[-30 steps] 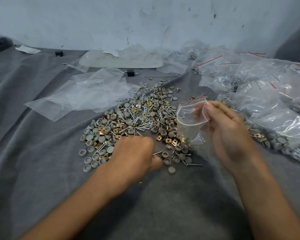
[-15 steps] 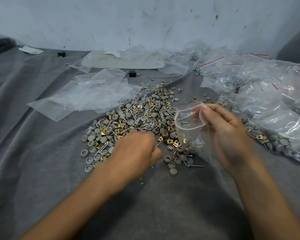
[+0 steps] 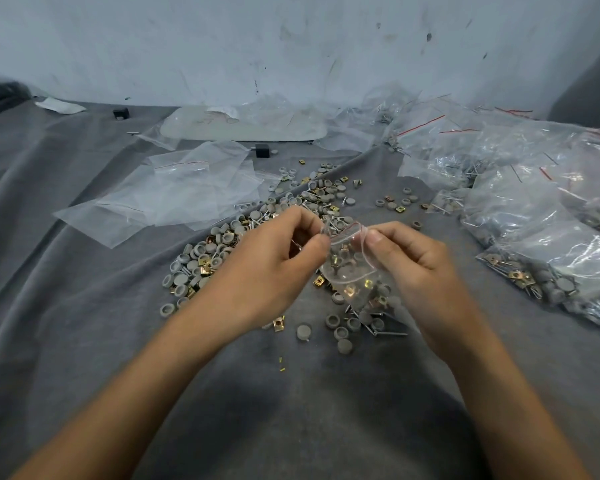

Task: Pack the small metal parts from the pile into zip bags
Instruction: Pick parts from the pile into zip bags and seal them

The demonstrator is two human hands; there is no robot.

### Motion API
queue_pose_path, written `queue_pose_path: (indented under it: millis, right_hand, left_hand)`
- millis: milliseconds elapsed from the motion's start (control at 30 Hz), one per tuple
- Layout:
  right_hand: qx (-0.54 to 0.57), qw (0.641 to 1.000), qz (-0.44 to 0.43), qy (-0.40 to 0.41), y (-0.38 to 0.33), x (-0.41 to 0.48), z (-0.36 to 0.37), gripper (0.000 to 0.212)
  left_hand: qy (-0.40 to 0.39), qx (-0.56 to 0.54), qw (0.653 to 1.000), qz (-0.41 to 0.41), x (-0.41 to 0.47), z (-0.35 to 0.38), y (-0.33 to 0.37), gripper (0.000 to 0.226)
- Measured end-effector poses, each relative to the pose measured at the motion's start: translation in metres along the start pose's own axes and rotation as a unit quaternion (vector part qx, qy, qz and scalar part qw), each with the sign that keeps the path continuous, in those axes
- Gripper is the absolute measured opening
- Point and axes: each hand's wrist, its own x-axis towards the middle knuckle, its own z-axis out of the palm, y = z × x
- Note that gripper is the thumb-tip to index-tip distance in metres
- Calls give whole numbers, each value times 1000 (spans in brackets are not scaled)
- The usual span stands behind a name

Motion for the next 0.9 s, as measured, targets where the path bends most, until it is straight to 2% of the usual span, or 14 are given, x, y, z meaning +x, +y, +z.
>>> queue_pose_path:
  millis: [200,433,700,900]
  right_hand:
    - [-11,1000,-7,-7,-3,-1,2,20]
    - [-17,1000,-10,-1,-1,1,0,21]
    - [-15,1000,-10,-7,0,0,0,21]
    - [-17,1000,-19,-17,3,1,0,20]
  left_hand:
    - [-15,28,999,-12,-1,1,1,7]
    - [7,26,1000,-11,0,-3,2,5]
    - [8,100,995,11,-3,-7,5,5]
    - [-3,28,1000,11,-3,-4,10,21]
